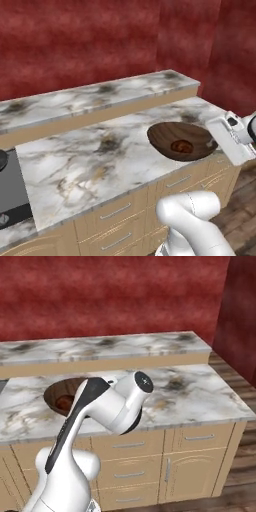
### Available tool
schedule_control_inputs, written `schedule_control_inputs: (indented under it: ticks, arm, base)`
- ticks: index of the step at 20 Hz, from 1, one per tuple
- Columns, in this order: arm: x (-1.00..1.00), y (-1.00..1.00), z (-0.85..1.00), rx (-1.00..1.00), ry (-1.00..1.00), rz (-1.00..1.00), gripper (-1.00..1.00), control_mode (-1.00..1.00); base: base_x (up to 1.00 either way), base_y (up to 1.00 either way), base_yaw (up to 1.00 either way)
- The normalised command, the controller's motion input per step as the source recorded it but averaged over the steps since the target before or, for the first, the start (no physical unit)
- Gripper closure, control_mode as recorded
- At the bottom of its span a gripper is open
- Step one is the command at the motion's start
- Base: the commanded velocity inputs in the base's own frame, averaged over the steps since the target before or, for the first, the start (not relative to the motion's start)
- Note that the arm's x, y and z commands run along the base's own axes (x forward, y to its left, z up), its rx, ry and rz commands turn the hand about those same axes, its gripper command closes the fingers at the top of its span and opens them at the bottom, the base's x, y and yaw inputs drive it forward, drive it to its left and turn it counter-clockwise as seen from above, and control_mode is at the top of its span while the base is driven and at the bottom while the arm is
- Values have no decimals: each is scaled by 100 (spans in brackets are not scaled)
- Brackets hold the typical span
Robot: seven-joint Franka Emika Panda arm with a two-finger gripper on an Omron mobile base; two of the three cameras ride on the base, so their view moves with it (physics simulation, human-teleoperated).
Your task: Place one of the steaks on the plate and the other in the bowl. Then place the bowl in the fridge.
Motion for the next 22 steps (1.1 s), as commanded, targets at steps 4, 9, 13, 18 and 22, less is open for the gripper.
schedule_control_inputs:
  ticks: [4,9,13,18,22]
  arm:
    - [0,0,0,0,0,0,100,100]
    - [0,0,0,0,0,0,100,100]
    - [0,0,0,0,0,0,100,100]
    - [0,0,0,0,0,0,100,100]
    - [0,0,0,0,0,0,100,100]
  base:
    - [0,-82,-38]
    - [59,-92,-14]
    - [100,-100,26]
    - [15,-100,19]
    - [-3,-100,15]
